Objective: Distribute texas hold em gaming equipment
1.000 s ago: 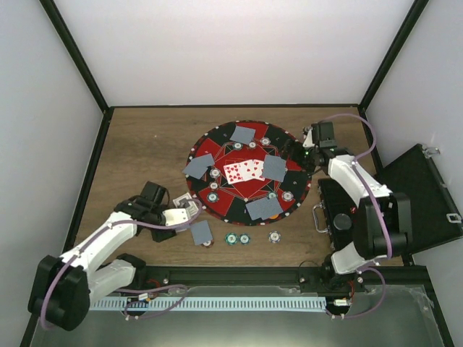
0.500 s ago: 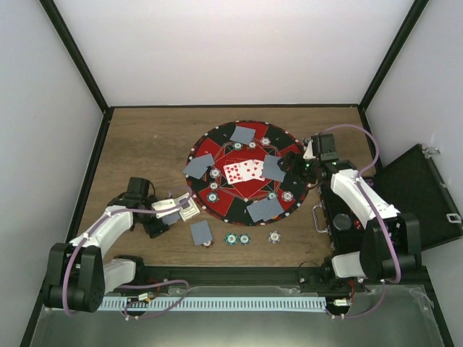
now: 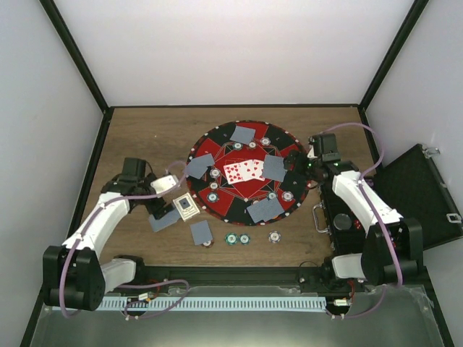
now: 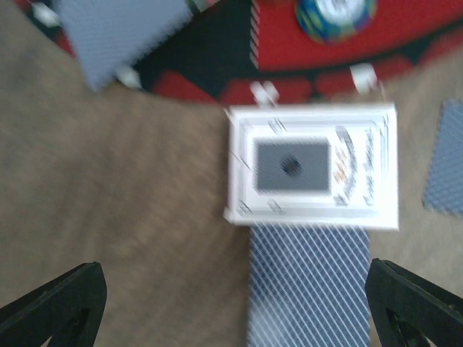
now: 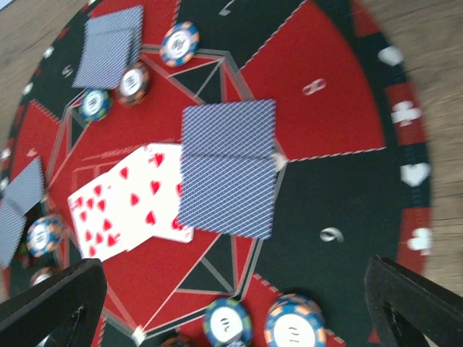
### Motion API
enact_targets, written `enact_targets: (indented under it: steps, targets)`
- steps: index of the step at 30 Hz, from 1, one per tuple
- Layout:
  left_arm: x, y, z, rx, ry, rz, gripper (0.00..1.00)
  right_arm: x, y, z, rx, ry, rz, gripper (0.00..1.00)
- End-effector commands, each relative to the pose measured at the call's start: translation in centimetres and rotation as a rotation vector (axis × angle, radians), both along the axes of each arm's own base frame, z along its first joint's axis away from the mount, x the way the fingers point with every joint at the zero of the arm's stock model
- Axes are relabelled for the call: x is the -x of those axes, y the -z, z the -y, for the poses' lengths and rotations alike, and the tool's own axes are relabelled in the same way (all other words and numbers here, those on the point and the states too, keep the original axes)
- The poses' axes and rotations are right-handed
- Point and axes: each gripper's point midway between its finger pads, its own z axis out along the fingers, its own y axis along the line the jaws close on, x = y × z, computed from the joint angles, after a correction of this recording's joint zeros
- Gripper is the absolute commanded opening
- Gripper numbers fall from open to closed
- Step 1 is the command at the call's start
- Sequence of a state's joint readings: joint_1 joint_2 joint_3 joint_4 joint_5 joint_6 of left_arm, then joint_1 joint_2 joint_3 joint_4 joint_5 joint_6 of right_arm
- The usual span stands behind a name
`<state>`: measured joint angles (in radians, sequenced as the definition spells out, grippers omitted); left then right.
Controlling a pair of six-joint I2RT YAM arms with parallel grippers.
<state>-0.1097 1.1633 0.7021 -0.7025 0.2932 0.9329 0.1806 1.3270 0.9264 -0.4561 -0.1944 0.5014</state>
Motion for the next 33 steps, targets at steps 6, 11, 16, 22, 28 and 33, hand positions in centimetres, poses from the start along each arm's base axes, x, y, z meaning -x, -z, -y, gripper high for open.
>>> enact_targets:
  steps: [6,11,16,22,28,33]
  targets:
    - [-12.7,-7.1,-1.6,0.305,-0.508,0.370,1.00,-2.0,-2.1,8.8,0.387,0.342,0.363,1.00]
    - [-16.1,-6.5,-5.1,0.337,-0.704,0.558,1.00,-1.0,-3.1,12.3,0.479,0.517,0.550,1.00]
    - [-16.3,-6.1,-6.6,0.411,-0.777,0.692,1.00,-1.4,-2.9,13.7,0.489,0.570,0.659,1.00]
    - [-16.0,-6.0,-6.6,0.550,-0.827,0.743,1.00,-1.8,-0.4,14.2,0.560,0.551,0.696,1.00]
    - [-15.4,-5.5,-8.0,0.558,-0.901,0.790,1.00,-1.7,-1.4,12.6,0.520,0.450,0.844,1.00]
    - [-9.0,-7.7,-7.5,0.678,-0.811,1.017,1.00,-0.4,-1.8,9.0,0.483,0.216,0.981,1.00]
